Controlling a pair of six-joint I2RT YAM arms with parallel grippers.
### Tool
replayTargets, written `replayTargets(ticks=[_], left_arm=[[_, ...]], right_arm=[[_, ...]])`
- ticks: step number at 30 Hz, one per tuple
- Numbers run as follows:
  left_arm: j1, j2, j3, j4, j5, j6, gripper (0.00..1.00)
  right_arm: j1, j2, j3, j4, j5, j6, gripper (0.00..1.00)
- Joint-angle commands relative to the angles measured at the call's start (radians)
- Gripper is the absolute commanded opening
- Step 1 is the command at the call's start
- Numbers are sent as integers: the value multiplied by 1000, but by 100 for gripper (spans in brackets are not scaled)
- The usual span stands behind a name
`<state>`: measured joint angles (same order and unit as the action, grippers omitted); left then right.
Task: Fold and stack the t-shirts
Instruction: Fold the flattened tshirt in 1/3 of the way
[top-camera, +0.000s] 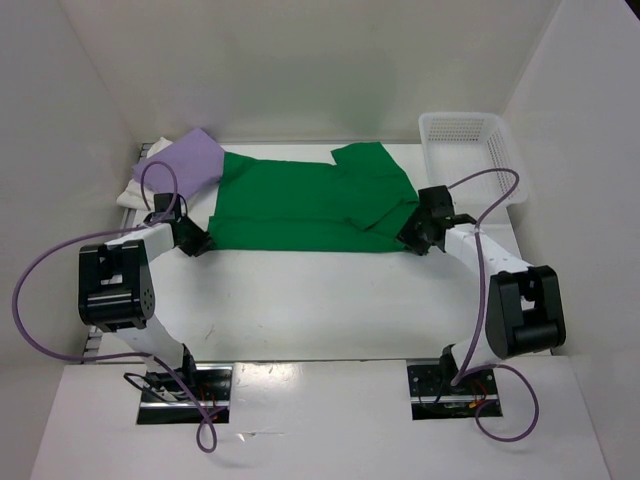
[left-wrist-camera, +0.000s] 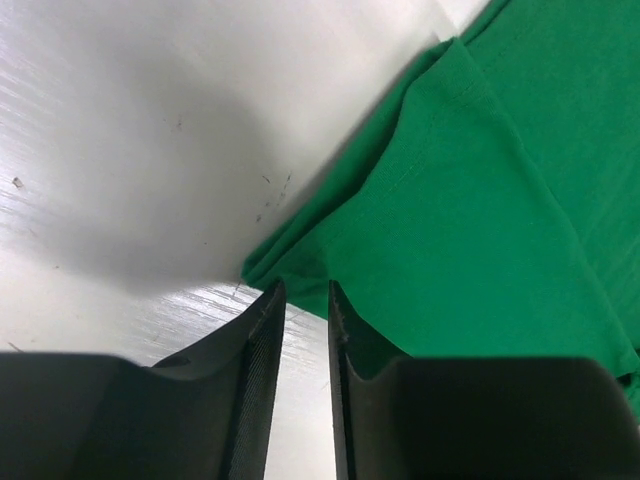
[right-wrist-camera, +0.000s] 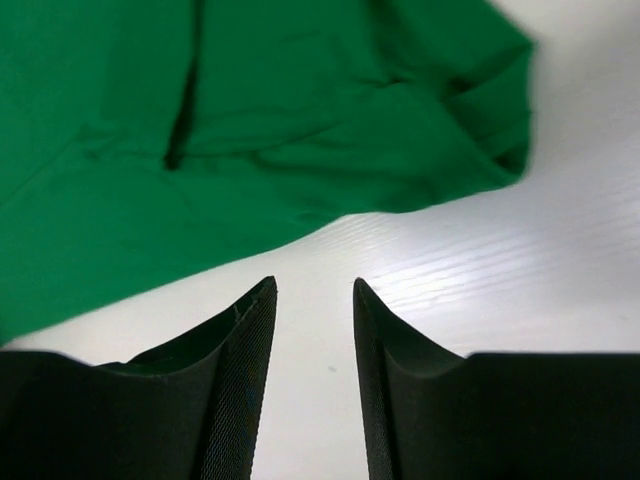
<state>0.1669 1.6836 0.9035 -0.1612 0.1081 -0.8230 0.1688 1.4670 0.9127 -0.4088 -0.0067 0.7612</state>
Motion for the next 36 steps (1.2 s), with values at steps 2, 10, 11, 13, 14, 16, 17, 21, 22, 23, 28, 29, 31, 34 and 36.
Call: replayTargets(ticks=[2, 10, 11, 13, 14, 16, 17, 21, 22, 23, 28, 29, 31, 34, 36], left_arm=[[3, -2, 15, -17, -19, -15, 33], [13, 56, 35, -17, -12, -5, 38], [13, 76, 35, -17, 2, -5, 40], [22, 86, 44, -17, 11, -5, 40], [22, 87, 44, -17, 12, -5, 40], [22, 119, 44, -4, 21, 4, 36], [22, 128, 44, 5, 21, 4, 32], [42, 146, 34, 23, 35, 4, 18], [42, 146, 20, 35, 45, 4, 17], [42, 146, 20, 35, 45, 4, 17], [52, 113, -3, 35, 45, 4, 9], [52, 104, -14, 26, 45, 4, 9], [65, 73, -46, 17, 45, 4, 8], [83, 35, -95, -7, 45, 24, 6], [94, 1, -123, -17, 45, 33, 4]], right_arm=[[-57, -19, -47, 16, 88, 35, 44], [-77, 76, -37, 25, 125, 53, 55], [-89, 96, -28, 25, 138, 53, 55], [-103, 110, -17, 25, 161, 64, 55], [-103, 121, -17, 25, 175, 64, 55], [-129, 136, -17, 47, 188, 73, 55], [-129, 154, -8, 47, 188, 73, 55], [-129, 202, 3, 86, 197, 84, 45], [-129, 214, 3, 87, 197, 84, 39], [-129, 225, 12, 99, 197, 84, 34], [-129, 202, 5, 85, 232, 102, 12], [-129, 185, -6, 76, 246, 102, 9], [-138, 135, -43, 54, 264, 113, 6], [-166, 72, -100, 19, 251, 124, 3], [-176, 35, -136, -22, 235, 135, 0]])
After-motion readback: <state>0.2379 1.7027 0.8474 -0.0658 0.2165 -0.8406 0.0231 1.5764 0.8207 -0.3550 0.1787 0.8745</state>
